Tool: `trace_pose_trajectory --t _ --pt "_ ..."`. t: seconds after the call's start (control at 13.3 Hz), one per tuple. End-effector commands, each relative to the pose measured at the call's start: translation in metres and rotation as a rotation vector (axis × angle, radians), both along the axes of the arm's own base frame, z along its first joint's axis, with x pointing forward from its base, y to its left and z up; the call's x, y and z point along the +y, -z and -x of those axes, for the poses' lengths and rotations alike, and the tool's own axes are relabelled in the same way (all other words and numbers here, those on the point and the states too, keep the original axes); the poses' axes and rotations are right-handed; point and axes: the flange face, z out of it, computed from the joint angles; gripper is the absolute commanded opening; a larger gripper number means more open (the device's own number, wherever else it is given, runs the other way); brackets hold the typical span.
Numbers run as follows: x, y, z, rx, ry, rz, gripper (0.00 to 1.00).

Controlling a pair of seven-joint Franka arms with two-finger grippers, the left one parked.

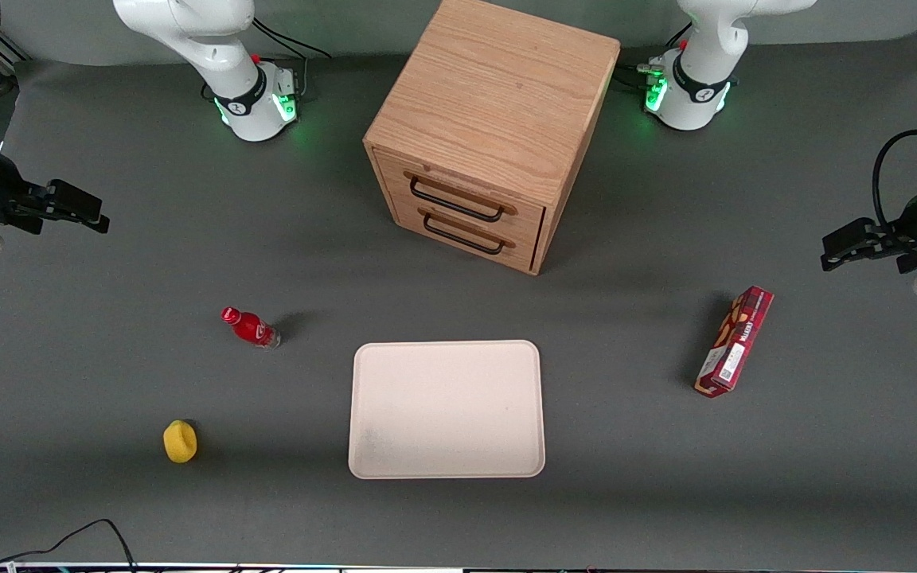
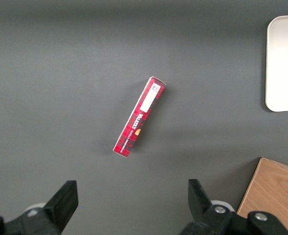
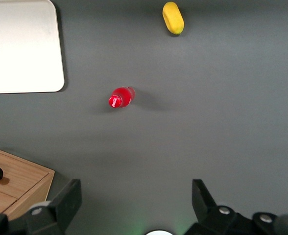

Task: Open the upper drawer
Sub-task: 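Move the right gripper to the upper drawer's black handle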

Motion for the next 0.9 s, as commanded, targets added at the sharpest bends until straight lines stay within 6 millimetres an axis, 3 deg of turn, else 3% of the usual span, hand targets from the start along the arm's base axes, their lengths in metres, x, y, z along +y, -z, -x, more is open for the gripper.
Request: trace_pose_trajectory --t 0.0,0.15,0.3,0.53,0.83 --pt "-0.002 -0.002 0.004 0.004 -0.019 0.005 1.00" --pt "-0.001 -0.003 0.002 0.000 -0.008 0.004 1.00" --pt "0.014 0.000 0.001 0.007 -0.041 -0.028 1.00" --pt "0.071 0.007 -0.003 0.005 -0.134 -0.049 1.00" --pt "0.175 0.022 0.007 0.020 -0.376 -0.179 1.00"
